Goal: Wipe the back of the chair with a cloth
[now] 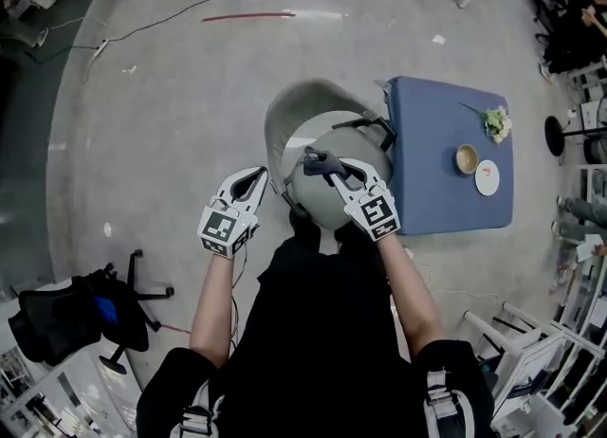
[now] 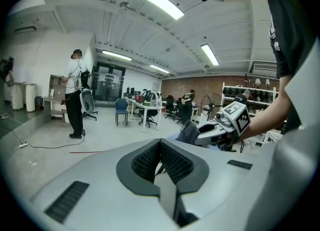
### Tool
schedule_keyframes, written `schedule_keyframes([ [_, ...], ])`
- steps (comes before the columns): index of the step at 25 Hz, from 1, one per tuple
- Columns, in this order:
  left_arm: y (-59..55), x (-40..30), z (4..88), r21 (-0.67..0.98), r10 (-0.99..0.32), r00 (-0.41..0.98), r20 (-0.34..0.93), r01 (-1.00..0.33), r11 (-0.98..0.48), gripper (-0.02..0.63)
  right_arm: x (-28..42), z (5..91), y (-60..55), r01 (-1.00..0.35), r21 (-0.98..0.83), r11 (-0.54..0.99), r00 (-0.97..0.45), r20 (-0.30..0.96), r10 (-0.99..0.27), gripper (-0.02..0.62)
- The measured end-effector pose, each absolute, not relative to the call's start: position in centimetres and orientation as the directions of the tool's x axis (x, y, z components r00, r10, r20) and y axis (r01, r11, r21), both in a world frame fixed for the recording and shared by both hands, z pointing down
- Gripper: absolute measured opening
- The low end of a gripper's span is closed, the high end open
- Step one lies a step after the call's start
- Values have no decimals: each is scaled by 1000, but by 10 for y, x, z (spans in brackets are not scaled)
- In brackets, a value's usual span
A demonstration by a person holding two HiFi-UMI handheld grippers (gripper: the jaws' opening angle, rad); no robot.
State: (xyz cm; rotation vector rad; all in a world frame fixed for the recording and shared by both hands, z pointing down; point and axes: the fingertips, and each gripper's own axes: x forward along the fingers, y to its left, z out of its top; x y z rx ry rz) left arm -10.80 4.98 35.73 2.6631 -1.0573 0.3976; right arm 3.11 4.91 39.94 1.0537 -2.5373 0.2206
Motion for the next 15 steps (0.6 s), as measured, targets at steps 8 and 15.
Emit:
schedule_keyframes([
  [8, 15, -108, 386, 134, -648, 660, 382, -733, -667, 23, -4, 452, -6, -587, -20, 809, -737, 426, -525, 92],
  [15, -14, -109, 417, 125, -658, 642, 393, -747, -653, 22, -27, 514, -50, -549, -46, 834, -765, 429, -480, 92],
])
